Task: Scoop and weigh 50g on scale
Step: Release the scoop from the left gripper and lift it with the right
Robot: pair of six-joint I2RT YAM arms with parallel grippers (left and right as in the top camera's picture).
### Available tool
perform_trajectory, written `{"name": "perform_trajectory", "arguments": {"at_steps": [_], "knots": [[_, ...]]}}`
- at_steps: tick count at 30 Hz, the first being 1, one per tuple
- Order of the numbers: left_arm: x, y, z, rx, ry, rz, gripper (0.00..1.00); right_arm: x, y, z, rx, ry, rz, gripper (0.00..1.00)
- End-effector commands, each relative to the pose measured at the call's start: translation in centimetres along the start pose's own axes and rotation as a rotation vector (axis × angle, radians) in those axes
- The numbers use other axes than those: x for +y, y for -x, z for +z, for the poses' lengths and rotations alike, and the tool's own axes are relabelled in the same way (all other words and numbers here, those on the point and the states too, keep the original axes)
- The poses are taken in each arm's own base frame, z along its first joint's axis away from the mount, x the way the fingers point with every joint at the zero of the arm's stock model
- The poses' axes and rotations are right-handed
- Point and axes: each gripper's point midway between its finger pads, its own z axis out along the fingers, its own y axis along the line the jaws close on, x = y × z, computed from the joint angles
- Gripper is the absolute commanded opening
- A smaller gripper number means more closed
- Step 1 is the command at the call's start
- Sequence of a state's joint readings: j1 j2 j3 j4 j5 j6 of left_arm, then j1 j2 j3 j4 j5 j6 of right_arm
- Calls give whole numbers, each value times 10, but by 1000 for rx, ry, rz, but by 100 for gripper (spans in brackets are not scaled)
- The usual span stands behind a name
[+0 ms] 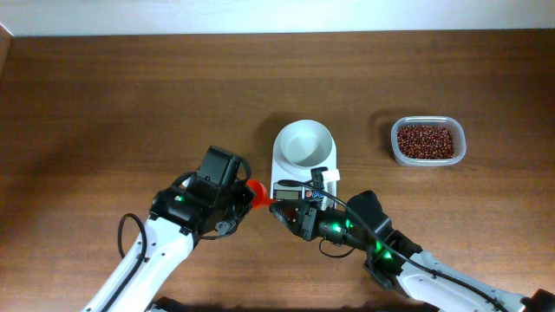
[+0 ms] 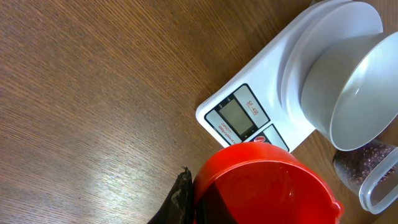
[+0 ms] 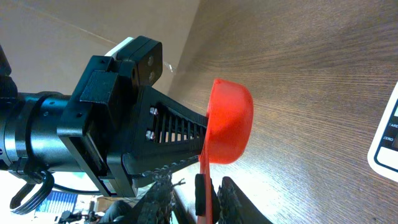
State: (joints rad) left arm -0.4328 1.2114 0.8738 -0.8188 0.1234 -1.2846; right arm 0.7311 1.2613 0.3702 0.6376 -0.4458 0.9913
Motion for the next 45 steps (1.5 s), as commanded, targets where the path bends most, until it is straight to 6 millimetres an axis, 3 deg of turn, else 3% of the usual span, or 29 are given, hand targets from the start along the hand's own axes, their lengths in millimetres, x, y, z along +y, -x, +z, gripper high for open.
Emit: {"name": "perform_trajectory", "arguments": {"at_steps": [1, 10, 25, 26, 28, 29, 32, 34, 37, 39, 40, 41, 42, 44, 45], "knots": [[2, 0, -1, -11, 7, 3, 0, 6, 0, 2, 6, 17, -15, 26], [6, -1, -1, -6, 23, 2, 0, 6, 0, 2, 6, 17, -15, 24], [7, -1, -1, -6, 25, 1, 0, 3, -7, 2, 41, 11, -3, 4], [7, -1, -1, -6, 25, 2, 9, 5, -10, 2, 56, 21, -3, 4], [7, -1, -1, -7, 24, 1, 45, 7, -13, 2, 73, 32, -3, 4], [5, 0, -1, -9, 17, 1, 54, 3, -14, 2, 77, 17, 1, 4], [-11, 11, -7, -43, -62, -10, 64, -14, -26, 0, 127, -47, -70, 4], [-11, 38, -27, -140, -109, 12, 66, -25, -33, -3, 161, -86, -115, 4], [-8, 59, -53, -257, -152, 51, 66, -27, -31, -18, 178, -107, -127, 4], [-8, 60, -55, -268, -154, 51, 68, -23, -16, -37, 128, -126, -121, 4], [-8, 60, -53, -264, -150, 51, 68, -3, 3, -50, 57, -70, -155, 4], [-8, 59, -53, -262, -149, 50, 78, 14, 21, -65, -20, -31, -188, 4], [-6, 59, -53, -260, -144, 49, 100, 29, 38, -81, -105, -3, -226, 4], [-8, 56, -52, -244, -151, 52, 88, 52, 63, -112, -253, 32, -298, 4], [-10, 52, -52, -218, -163, 55, 43, 61, 73, -128, -321, 43, -316, 4]]}}
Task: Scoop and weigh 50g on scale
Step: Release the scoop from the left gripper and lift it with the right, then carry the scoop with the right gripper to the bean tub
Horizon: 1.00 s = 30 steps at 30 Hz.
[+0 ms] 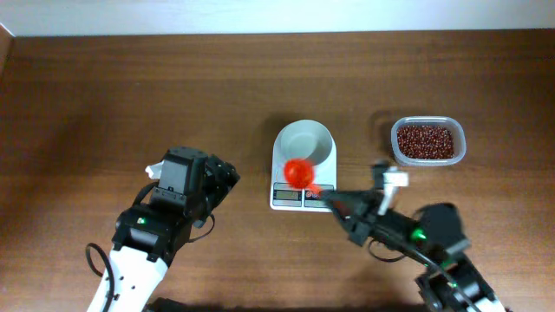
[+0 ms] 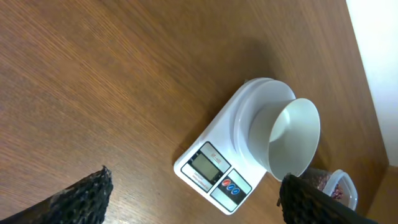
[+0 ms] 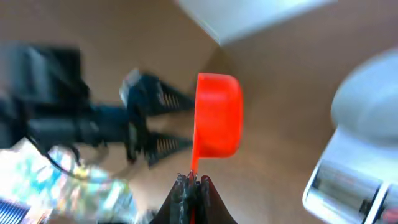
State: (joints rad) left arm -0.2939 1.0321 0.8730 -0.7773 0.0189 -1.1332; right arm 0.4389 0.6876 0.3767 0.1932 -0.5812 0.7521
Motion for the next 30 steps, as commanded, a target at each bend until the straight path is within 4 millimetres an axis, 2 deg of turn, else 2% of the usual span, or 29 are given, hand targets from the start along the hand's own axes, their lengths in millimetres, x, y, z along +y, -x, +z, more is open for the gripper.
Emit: {"name": "perform_trajectory", "arguments": {"at_steps": [1, 2, 5, 8, 10, 11, 14, 16, 20, 24, 26, 28, 30], "knots": [[-4, -6, -1, 42, -22, 7, 14, 17, 40, -32, -176, 16, -71, 4], [-5, -9, -1, 51, -26, 11, 0, 16, 50, -40, -220, 3, -88, 4], [-20, -29, -2, 87, -70, 82, 0, 9, 77, -57, -336, -44, -130, 4], [-47, -54, 2, 100, -153, 323, 0, 10, 96, -69, -417, -58, -179, 4], [-51, -80, 23, 125, -117, 417, 0, 3, 103, -76, -448, -90, -182, 4], [-54, -100, 38, 163, -105, 460, 0, 0, 106, -79, -461, -105, -182, 4], [-70, -131, 70, 182, -135, 584, 0, -5, 110, -83, -478, -126, -182, 4], [-71, -151, 97, 204, -133, 636, 0, -6, 111, -84, -482, -132, -182, 4], [-59, -160, 127, 226, -82, 646, 0, -6, 111, -84, -482, -132, -182, 4], [-64, -161, 132, 219, -100, 643, 5, -8, 110, -84, -481, -138, -176, 4], [-60, -163, 139, 223, -86, 645, 11, -15, 109, -81, -469, -154, -155, 4], [-55, -161, 147, 204, -60, 649, 0, -20, 108, -79, -459, -164, -140, 4], [-54, -159, 152, 190, -51, 650, 0, -30, 107, -75, -442, -180, -116, 4]]}}
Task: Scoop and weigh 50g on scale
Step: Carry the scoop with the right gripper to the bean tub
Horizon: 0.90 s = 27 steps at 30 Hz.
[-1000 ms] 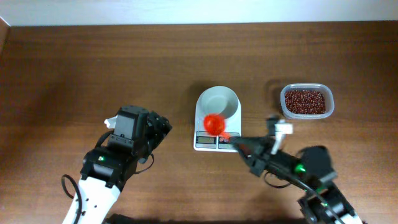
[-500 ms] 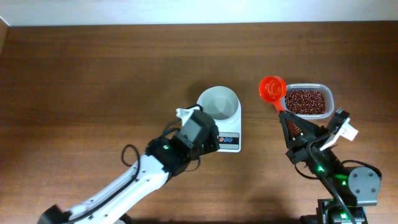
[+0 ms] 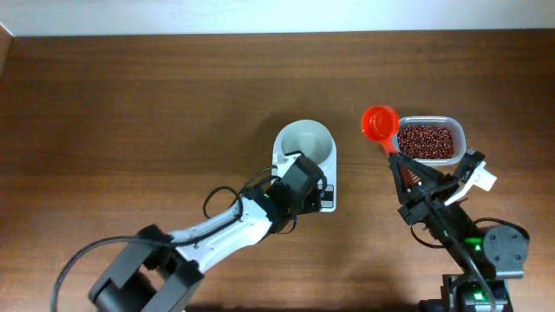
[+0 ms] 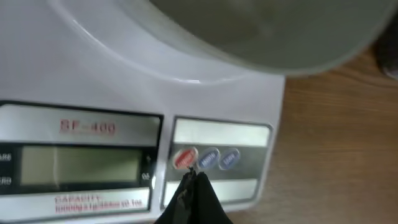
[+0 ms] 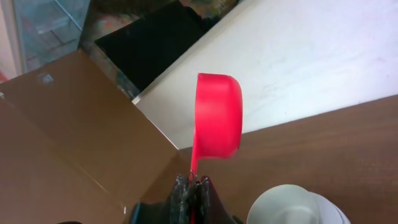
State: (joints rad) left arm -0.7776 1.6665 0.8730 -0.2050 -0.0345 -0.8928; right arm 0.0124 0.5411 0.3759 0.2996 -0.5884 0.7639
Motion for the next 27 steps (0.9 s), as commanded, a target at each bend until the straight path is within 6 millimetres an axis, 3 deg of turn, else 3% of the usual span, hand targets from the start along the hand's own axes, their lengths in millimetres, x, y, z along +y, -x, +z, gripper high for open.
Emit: {"name": "perform_trajectory", "arguments": {"at_steps": [1, 22, 27], "knots": [[5, 3, 5, -24, 29, 10, 0, -10, 0, 5, 9, -29, 19, 4], [6, -1, 24, -16, 29, 14, 0, -19, 0, 10, 7, -52, 28, 4], [12, -11, 27, 25, 46, 3, 0, -19, 0, 10, 7, -52, 28, 4]]}}
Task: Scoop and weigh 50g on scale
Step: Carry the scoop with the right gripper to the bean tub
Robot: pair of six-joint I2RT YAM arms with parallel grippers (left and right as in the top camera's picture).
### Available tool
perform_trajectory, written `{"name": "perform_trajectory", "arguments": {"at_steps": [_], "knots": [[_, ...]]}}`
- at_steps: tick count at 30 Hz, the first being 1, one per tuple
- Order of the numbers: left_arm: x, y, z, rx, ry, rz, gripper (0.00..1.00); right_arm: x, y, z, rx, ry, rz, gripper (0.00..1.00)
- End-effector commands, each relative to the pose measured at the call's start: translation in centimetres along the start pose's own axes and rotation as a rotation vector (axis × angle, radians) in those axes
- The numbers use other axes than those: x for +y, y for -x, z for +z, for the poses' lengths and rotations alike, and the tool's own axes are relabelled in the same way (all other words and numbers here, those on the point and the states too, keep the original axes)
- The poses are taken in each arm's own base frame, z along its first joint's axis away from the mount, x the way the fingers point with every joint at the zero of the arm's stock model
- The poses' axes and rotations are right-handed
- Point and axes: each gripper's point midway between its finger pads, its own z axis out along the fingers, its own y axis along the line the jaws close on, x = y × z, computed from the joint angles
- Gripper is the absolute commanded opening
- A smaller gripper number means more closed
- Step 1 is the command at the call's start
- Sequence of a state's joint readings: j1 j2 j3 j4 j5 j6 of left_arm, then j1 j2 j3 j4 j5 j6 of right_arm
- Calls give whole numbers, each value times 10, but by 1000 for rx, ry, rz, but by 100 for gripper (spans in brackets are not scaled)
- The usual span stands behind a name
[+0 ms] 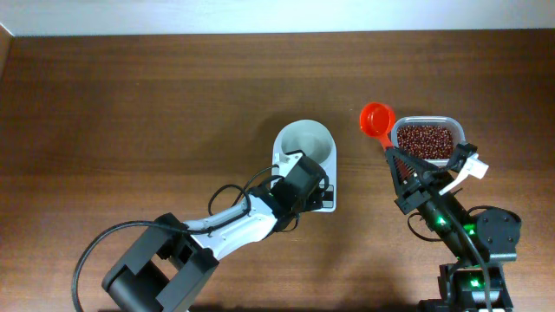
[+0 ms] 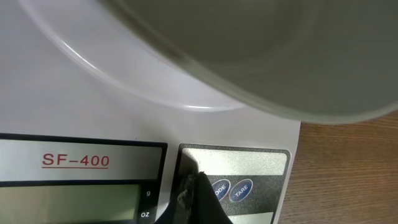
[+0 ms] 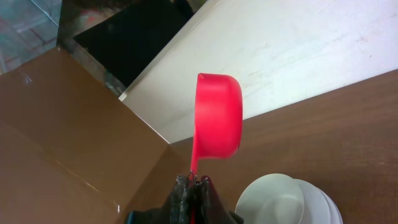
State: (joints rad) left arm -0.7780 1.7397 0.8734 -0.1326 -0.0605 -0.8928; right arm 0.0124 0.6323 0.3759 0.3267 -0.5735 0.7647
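A white scale [image 1: 279, 173] carries an empty white bowl [image 1: 305, 141] at the table's middle. My left gripper [image 1: 310, 194] is shut, with its tip [image 2: 191, 180] down on the scale's button panel [image 2: 249, 163], just left of the blue MODE button [image 2: 219, 190] and TARE button [image 2: 241, 188]. The display [image 2: 68, 202] looks blank. My right gripper [image 1: 392, 154] is shut on the handle of the red scoop [image 1: 377, 117]. That scoop [image 3: 217, 115] hangs empty, above the table just left of the clear tub of red beans [image 1: 425, 140].
The bowl's rim [image 2: 280, 68] overhangs the scale close above the left fingers. The table's far edge meets a white wall [image 3: 298, 56]. Bare brown table lies to the left of the scale.
My left gripper's tip now covers the red button that showed just above it. The right gripper with the scoop has shifted slightly toward the far edge.
First both grippers met at the red scoop in front of the scale, the right one shut on its handle. Then the left stood open off to the left while the right held the scoop over the scale. Later the left, shut, was at the scale's buttons, the scoop beside the tub.
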Motion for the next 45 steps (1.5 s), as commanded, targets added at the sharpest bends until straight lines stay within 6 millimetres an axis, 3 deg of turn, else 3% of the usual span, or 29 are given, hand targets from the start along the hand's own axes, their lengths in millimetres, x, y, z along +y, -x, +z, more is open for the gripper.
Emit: {"name": "perform_trajectory", "arguments": {"at_steps": [1, 6, 14, 18, 20, 22, 25, 26, 28, 29, 30, 33, 35, 37, 40, 45], "knots": [[8, -13, 7, 48, 29, 4, 0, 1, 7, -1, -22, -4, -7, 4], [7, -19, 12, 77, 19, 3, 0, 1, 7, -1, -22, -4, -7, 4], [-6, -14, 8, 63, -36, 3, 0, -2, 5, 1, -13, -11, 0, 4], [-31, 8, -59, -9, -141, 132, 0, -2, 5, 1, -14, -11, 0, 4], [-28, 21, -89, -82, -123, 240, 0, -2, 5, 1, -14, -11, 0, 4], [-9, 24, -112, -113, -44, 306, 7, -2, 5, 1, -14, -11, 0, 4], [21, 23, -128, -121, 84, 340, 29, -2, 5, 1, -14, -11, 0, 4], [31, 21, -135, -117, 121, 344, 51, -2, 5, 1, -14, -11, 0, 4], [37, 16, -143, -99, 136, 382, 73, -2, 5, 1, -14, -11, 0, 4], [38, 16, -152, -102, 132, 432, 90, -2, 5, 1, -14, -11, 0, 4], [38, 20, -165, -119, 121, 475, 100, -2, 5, 1, -14, -11, 0, 4], [43, 40, -197, -232, 143, 468, 99, -1, 1, 1, 4, -1, 4, 4], [58, 33, -198, -199, 199, 477, 99, 8, -7, 0, 53, 51, 4, 4], [59, 29, -196, -176, 202, 482, 99, 15, -14, -1, 92, 90, 5, 4], [37, 27, -204, -129, 102, 801, 99, -3, -37, -3, 183, 31, -17, 4], [32, 20, -213, -21, -144, 988, 99, -6, -40, -3, 192, 21, -29, 4]]}}
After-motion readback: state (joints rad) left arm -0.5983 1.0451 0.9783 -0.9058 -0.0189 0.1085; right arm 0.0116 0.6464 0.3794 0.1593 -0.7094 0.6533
